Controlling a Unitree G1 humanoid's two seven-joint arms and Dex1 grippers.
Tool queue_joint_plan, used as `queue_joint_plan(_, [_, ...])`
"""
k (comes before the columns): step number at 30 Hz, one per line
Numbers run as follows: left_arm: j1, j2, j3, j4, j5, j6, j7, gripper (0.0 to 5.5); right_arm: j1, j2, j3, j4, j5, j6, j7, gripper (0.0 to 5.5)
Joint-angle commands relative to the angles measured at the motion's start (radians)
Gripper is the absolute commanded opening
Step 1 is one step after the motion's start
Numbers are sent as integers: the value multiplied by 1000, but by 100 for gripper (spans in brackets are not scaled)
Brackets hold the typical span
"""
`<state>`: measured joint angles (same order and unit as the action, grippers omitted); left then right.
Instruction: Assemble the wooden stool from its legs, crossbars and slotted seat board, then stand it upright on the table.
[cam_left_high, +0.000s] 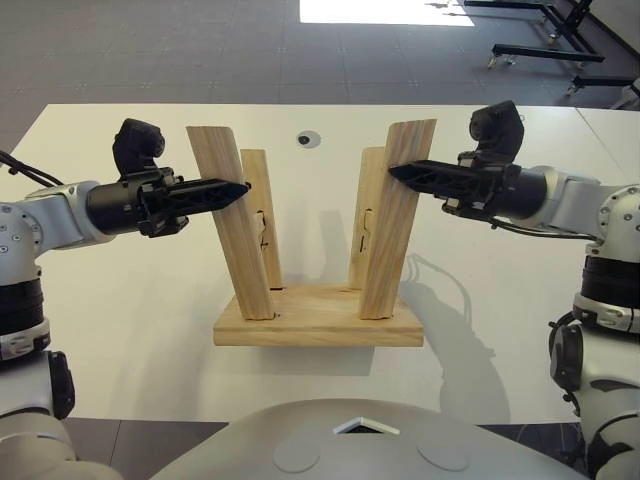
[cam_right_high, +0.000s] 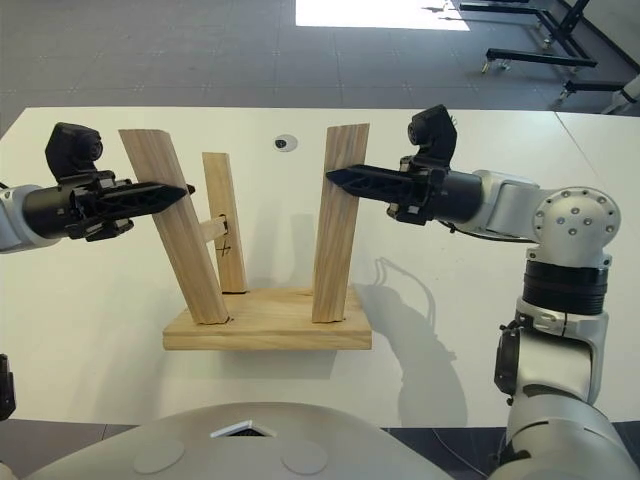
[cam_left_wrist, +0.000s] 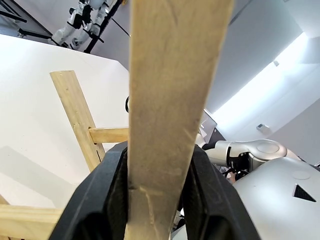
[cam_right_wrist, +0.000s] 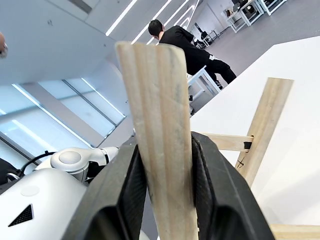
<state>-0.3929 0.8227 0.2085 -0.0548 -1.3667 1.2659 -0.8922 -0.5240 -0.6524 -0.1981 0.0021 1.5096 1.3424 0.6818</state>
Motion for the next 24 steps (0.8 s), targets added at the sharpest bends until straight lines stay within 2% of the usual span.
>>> queue_joint_plan(1, [-28,-37,11,69,11,34,80,137,-50,26,-10,67,8,5,-53,128])
queue_joint_plan(7, [-101,-126,27,204,23,32,181,137,-143,135,47,290,-133,-14,-63,128])
queue_joint_plan(11, [-107,-173,32,203,30,37,213,137,-203,202,72,398,-228,-17,-31,128])
queue_joint_plan(21, [-92,-241,62,211,58,36,319,137,-156,262,59,396,-393,-104,44,128])
queue_joint_plan(24, [-83,-255,64,211,96,11,332,137,-141,276,51,407,-432,-128,52,193])
